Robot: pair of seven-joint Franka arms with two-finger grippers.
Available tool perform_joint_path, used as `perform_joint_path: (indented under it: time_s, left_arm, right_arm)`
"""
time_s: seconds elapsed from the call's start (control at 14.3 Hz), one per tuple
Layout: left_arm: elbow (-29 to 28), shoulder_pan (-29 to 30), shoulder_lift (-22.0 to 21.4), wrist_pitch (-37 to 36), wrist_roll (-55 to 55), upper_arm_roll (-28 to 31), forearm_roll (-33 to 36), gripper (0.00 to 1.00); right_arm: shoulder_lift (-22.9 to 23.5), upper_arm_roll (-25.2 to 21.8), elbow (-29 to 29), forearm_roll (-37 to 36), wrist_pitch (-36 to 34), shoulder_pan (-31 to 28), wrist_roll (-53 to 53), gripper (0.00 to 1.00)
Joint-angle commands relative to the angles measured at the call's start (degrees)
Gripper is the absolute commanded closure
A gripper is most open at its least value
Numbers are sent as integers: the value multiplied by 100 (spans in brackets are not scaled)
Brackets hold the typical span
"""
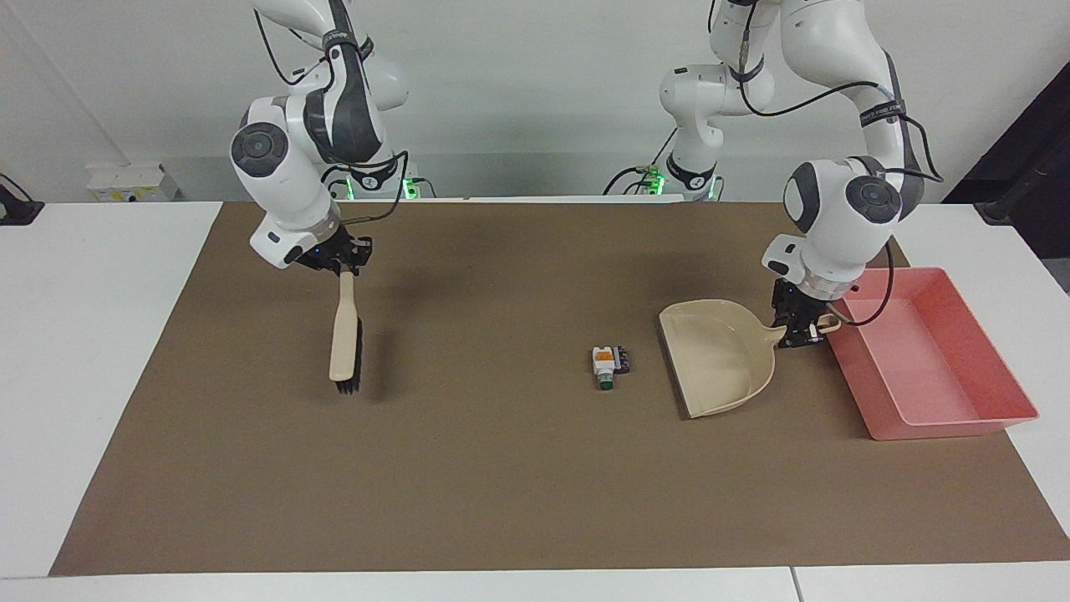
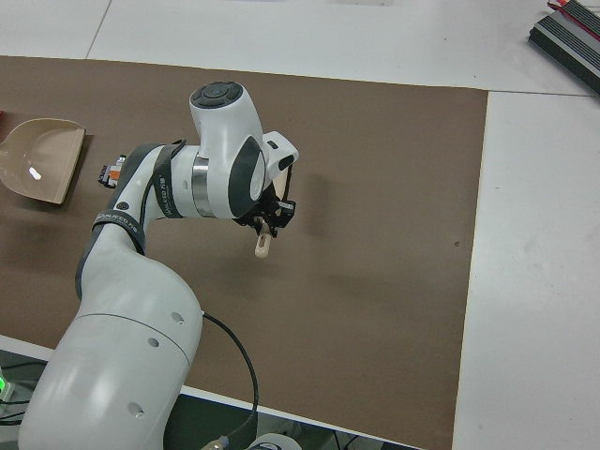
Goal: Clean e-waste and dump in bin
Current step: 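Grasp the brush handle with the right gripper while the left gripper grasps the dustpan, then carry the brush with the right gripper toward the electronic component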
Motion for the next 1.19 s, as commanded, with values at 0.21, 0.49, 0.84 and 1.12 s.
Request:
perform_joint_path:
  time_s: [0.21,0.49,0.84,1.12]
  left_arm:
    - [80,-338,8,-263,33,57,652,100]
    - [124,-373,87,-263,33,48,1065,100]
    - [141,-584,105,-351,6,57,1109,100]
    - [185,-610,114,-465,-64,48,1109,100]
  right_arm:
    - [350,10,721,299,-373,507,276,100]
    - [455,63,720,301,-479,840,381,100]
    - [622,167,755,327,-207,1148,777,100]
    - [894,177,773,362,215,1614,1321,100]
